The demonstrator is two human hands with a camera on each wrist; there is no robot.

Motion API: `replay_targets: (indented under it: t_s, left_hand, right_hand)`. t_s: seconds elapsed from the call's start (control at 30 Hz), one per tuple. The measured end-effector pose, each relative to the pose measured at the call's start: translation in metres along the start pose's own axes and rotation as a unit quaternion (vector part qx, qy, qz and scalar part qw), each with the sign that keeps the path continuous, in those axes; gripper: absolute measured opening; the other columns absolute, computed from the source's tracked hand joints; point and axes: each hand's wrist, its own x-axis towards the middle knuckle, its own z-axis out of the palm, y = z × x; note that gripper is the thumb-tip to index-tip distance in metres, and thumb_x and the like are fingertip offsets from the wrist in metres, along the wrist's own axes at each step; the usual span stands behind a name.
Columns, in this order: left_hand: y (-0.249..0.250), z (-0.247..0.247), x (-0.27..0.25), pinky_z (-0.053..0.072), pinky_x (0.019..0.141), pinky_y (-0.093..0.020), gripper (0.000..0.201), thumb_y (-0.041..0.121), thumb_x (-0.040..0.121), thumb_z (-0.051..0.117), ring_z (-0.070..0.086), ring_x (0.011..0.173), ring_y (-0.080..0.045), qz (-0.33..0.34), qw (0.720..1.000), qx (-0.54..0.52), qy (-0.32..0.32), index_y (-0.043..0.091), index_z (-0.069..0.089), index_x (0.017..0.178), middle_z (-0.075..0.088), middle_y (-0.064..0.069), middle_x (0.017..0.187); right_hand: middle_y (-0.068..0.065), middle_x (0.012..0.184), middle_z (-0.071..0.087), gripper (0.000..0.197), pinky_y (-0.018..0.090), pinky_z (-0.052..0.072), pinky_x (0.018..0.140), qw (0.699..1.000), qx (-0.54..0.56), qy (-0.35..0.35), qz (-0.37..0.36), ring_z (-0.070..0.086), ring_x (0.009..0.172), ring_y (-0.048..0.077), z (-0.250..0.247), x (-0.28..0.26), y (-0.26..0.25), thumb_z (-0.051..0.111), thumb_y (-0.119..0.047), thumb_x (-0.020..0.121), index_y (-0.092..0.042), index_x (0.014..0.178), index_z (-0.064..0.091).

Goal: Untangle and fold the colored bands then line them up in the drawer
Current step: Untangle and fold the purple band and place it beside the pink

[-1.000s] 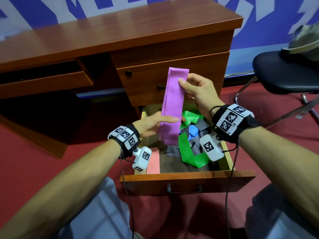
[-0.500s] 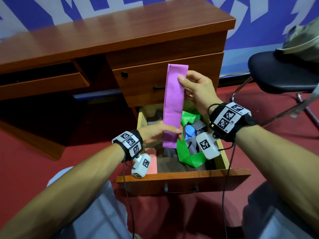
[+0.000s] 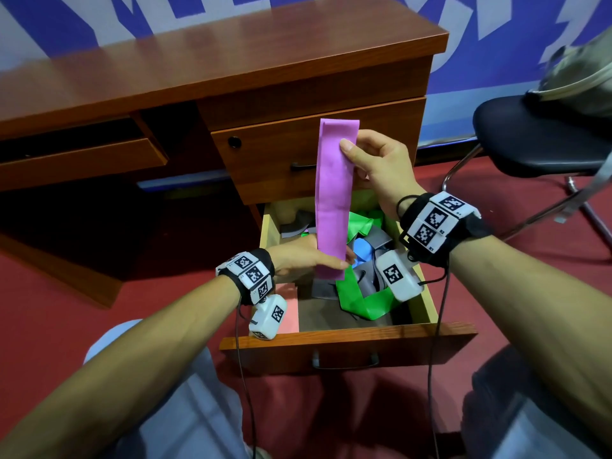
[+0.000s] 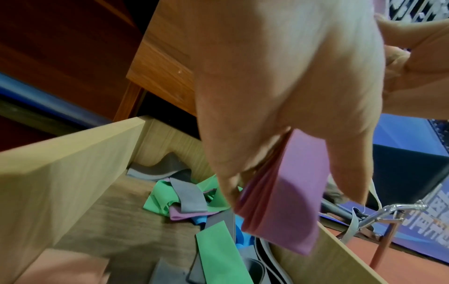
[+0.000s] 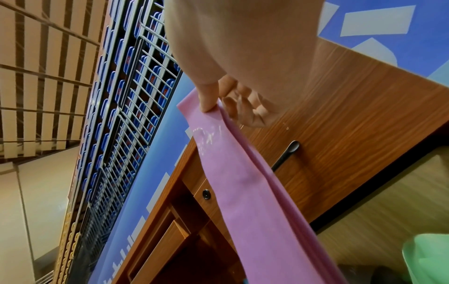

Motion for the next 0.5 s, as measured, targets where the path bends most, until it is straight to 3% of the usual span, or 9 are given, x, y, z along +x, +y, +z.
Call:
replay_targets:
  t_s: [0.07, 0.1, 0.2, 0.27, 0.37, 0.43, 0.5]
  left_hand:
    - [0.004, -0.004, 0.000, 0.052, 0.104, -0.032, 0.048, 0.013, 0.086, 0.080, 0.063, 0.124, -0.032, -0.052, 0.990, 0.128, -0.004, 0.001, 0.062, 0.129, 0.068, -0.016, 0.130]
    - [0.006, -0.006, 0.000, 0.050, 0.101, -0.027, 0.052, 0.015, 0.087, 0.079, 0.061, 0.124, -0.031, -0.075, 0.972, 0.222, 0.005, 0.002, 0.059, 0.133, 0.065, -0.014, 0.133]
    - [0.001, -0.023, 0.004, 0.052, 0.096, -0.034, 0.070, 0.032, 0.080, 0.084, 0.060, 0.112, -0.025, -0.139, 0.870, 0.465, 0.088, 0.010, 0.050, 0.137, 0.061, -0.008, 0.132]
    - [-0.005, -0.032, 0.012, 0.056, 0.094, -0.039, 0.068, 0.034, 0.076, 0.084, 0.063, 0.109, -0.027, -0.144, 0.830, 0.527, 0.111, 0.012, 0.055, 0.134, 0.064, -0.008, 0.128]
    - [-0.002, -0.031, 0.023, 0.058, 0.086, -0.038, 0.045, 0.028, 0.082, 0.078, 0.067, 0.104, -0.030, -0.135, 0.794, 0.588, 0.074, 0.011, 0.066, 0.122, 0.069, -0.010, 0.117]
    - [0.001, -0.029, 0.034, 0.057, 0.079, -0.035, 0.039, 0.027, 0.082, 0.077, 0.067, 0.100, -0.031, -0.121, 0.781, 0.610, 0.052, 0.013, 0.068, 0.117, 0.070, -0.009, 0.110]
    - [-0.001, -0.029, 0.047, 0.060, 0.078, -0.039, 0.033, 0.029, 0.078, 0.076, 0.070, 0.093, -0.031, -0.120, 0.761, 0.636, 0.042, 0.015, 0.070, 0.107, 0.072, -0.009, 0.101]
  right_hand:
    - [-0.009, 0.078, 0.069, 0.022, 0.022, 0.047, 0.052, 1.000, -0.020, -0.004, -0.012, 0.060, 0.061, 0.000, -0.003, -0.001, -0.001, 0.068, -0.014, 0.094, -0.001, 0.112, 0.071]
    - [-0.003, 0.085, 0.072, 0.021, 0.024, 0.051, 0.055, 0.999, -0.036, -0.007, -0.019, 0.065, 0.070, 0.003, -0.006, -0.001, 0.000, 0.069, -0.014, 0.094, -0.003, 0.111, 0.072]
    - [0.008, 0.098, 0.073, 0.018, 0.028, 0.057, 0.065, 0.996, -0.079, -0.006, -0.029, 0.069, 0.087, 0.010, -0.012, 0.001, 0.007, 0.071, -0.015, 0.092, -0.006, 0.107, 0.075]
    - [0.005, 0.094, 0.074, 0.016, 0.024, 0.053, 0.067, 0.995, -0.093, 0.010, -0.033, 0.066, 0.082, 0.008, -0.015, 0.003, 0.013, 0.072, -0.015, 0.091, -0.007, 0.104, 0.076]
    - [-0.006, 0.084, 0.072, 0.011, 0.019, 0.047, 0.065, 0.993, -0.111, 0.041, -0.028, 0.062, 0.073, 0.002, -0.017, 0.008, 0.021, 0.072, -0.015, 0.090, -0.011, 0.099, 0.077]
    - [-0.009, 0.081, 0.073, 0.009, 0.022, 0.049, 0.065, 0.992, -0.111, 0.061, -0.020, 0.063, 0.073, 0.004, -0.018, 0.011, 0.025, 0.072, -0.017, 0.089, -0.016, 0.096, 0.078]
    - [-0.009, 0.082, 0.074, 0.008, 0.026, 0.053, 0.070, 0.990, -0.112, 0.086, -0.027, 0.065, 0.077, 0.005, -0.020, 0.016, 0.029, 0.073, -0.016, 0.088, -0.017, 0.094, 0.078]
